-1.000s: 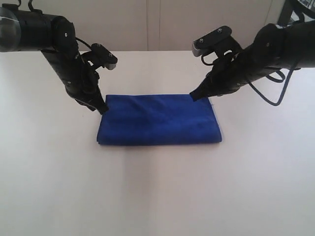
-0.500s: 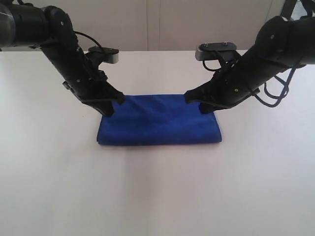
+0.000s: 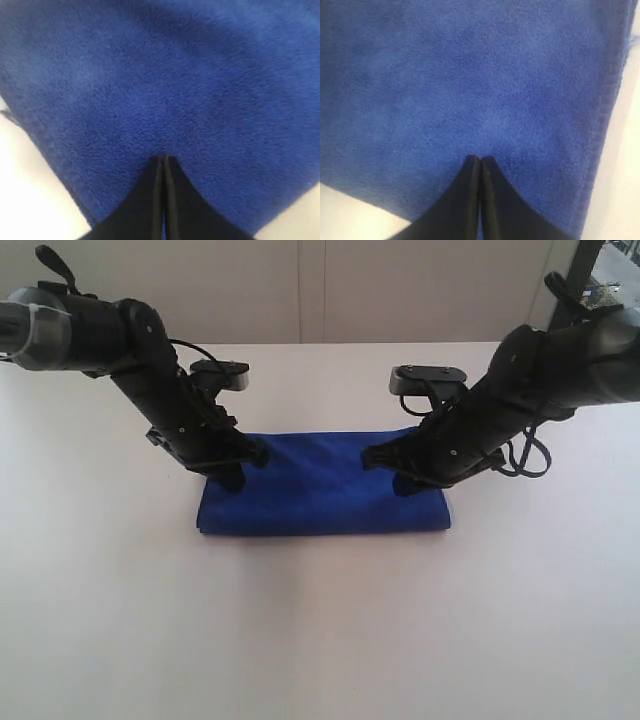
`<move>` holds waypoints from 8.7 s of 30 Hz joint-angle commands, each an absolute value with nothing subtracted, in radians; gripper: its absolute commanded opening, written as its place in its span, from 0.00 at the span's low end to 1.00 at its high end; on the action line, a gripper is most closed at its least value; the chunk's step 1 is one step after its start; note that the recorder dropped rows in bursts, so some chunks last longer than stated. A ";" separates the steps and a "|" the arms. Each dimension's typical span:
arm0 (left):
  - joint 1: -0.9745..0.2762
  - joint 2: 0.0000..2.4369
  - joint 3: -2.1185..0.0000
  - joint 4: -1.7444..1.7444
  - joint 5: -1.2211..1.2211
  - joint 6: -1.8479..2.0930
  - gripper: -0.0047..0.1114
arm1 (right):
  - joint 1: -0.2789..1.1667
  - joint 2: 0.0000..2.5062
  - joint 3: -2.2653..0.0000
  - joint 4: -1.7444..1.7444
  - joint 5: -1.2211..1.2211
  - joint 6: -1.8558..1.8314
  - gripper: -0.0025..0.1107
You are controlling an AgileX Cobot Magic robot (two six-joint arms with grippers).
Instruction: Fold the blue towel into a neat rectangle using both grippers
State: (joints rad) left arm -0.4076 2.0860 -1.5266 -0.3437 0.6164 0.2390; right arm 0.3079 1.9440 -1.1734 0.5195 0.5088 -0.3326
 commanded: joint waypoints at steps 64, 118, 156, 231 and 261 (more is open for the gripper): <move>-0.407 2.119 -1.526 -0.352 0.624 0.240 0.04 | 0.394 2.118 -1.295 0.857 0.586 -0.509 0.02; -0.407 2.119 -1.526 -0.352 0.630 0.240 0.04 | 0.167 2.037 -1.295 0.288 0.728 -0.259 0.02; -0.276 1.945 -1.478 -0.225 0.811 0.047 0.04 | 0.167 1.898 -1.277 0.295 0.651 -0.261 0.02; -0.276 0.907 -0.617 -0.166 0.132 0.134 0.04 | 0.167 0.819 -0.545 0.229 0.106 -0.178 0.02; -0.276 0.907 -0.617 -0.166 0.125 0.134 0.04 | -0.004 0.145 -0.379 0.231 0.065 -0.178 0.02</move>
